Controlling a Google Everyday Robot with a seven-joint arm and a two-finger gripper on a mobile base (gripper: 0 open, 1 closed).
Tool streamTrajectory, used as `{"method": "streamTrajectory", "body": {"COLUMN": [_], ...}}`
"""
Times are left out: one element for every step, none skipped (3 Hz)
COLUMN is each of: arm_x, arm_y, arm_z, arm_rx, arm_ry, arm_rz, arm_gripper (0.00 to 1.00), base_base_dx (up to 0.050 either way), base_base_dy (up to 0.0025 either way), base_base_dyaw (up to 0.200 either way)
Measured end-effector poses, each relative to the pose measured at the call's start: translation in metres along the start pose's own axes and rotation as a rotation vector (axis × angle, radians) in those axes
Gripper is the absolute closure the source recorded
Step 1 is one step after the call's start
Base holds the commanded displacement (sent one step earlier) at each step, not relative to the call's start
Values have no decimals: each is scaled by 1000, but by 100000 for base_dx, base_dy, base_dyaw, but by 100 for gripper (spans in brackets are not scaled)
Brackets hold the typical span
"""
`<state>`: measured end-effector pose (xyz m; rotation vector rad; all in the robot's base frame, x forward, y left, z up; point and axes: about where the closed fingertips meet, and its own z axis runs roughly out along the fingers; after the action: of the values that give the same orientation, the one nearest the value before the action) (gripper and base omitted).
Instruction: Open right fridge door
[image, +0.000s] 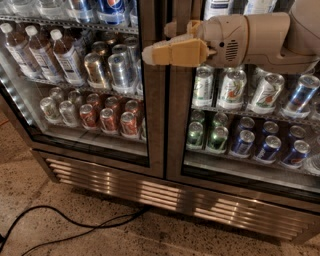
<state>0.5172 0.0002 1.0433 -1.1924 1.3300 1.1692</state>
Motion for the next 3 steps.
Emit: {"method": "streamTrajectory", "body": {"arm_x": [0,0,0], "arm_y": [0,0,0], "arm_z": [0,0,0], "arm_rx": [0,0,0], "arm_ry": [0,0,0], "arm_rz": [0,0,0], "arm_gripper": [100,100,100], "base_base_dx": [-4950,-5000,-5000], "base_base_dy": [-1,-2,1], "base_base_dyaw": [3,14,0]}}
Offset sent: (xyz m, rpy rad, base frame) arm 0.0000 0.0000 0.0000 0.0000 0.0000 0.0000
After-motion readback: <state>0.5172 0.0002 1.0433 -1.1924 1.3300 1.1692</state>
